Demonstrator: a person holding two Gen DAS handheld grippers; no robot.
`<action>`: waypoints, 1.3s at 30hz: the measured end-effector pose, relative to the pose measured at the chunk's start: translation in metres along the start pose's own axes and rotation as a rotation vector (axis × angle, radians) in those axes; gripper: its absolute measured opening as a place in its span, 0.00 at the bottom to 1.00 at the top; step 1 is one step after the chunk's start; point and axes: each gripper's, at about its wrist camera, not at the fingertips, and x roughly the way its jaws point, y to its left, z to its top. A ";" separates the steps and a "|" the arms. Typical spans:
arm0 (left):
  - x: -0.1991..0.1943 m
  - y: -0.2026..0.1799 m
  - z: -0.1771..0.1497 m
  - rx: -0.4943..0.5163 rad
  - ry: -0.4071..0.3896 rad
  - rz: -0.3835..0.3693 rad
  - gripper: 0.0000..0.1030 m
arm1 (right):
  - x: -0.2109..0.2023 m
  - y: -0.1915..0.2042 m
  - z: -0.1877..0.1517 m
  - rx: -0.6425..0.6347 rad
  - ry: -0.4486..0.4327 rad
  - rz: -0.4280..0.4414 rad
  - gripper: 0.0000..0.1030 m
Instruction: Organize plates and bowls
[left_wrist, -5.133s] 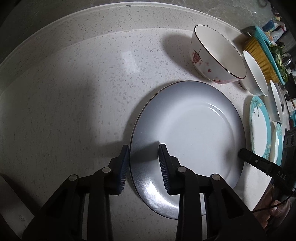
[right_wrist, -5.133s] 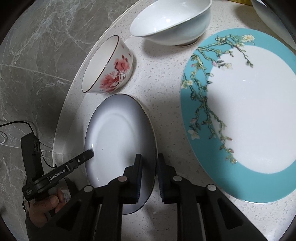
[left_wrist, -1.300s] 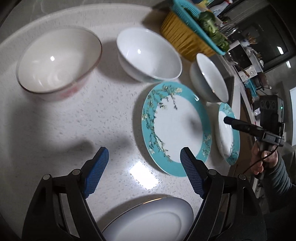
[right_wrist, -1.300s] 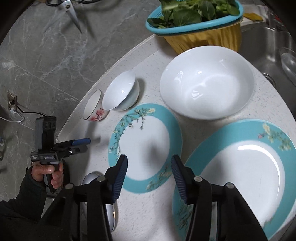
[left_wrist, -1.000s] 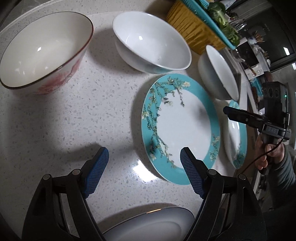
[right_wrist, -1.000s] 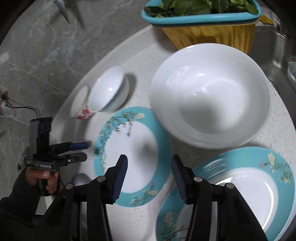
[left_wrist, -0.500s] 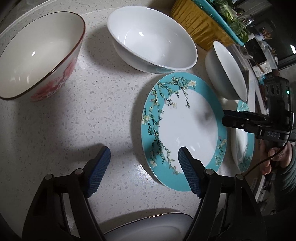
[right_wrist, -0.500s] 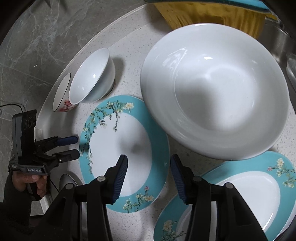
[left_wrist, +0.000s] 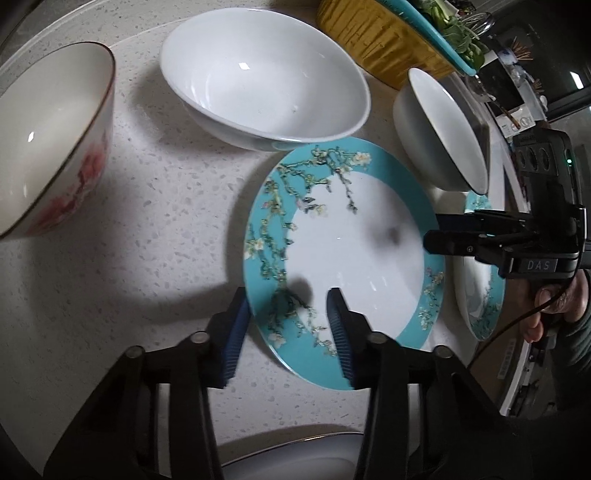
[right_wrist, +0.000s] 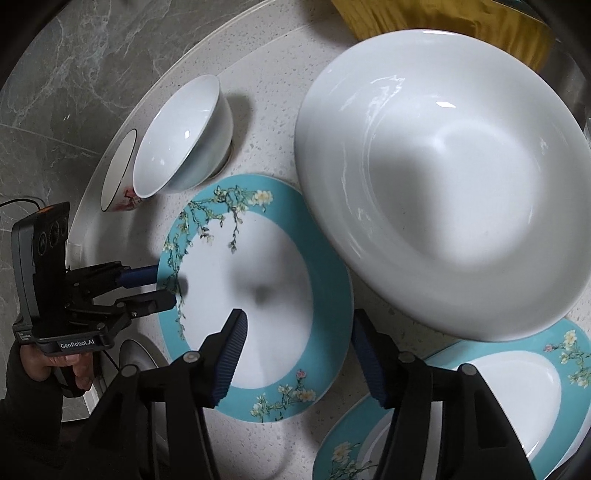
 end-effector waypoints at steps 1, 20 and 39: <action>-0.001 0.001 -0.001 -0.001 -0.001 0.009 0.29 | -0.001 -0.002 0.000 0.007 -0.005 -0.009 0.51; -0.008 0.003 -0.002 -0.012 -0.029 0.110 0.15 | -0.011 -0.009 -0.010 0.030 -0.059 -0.082 0.14; -0.021 0.000 -0.008 -0.023 -0.026 0.104 0.14 | -0.016 -0.003 -0.013 0.058 -0.078 -0.070 0.14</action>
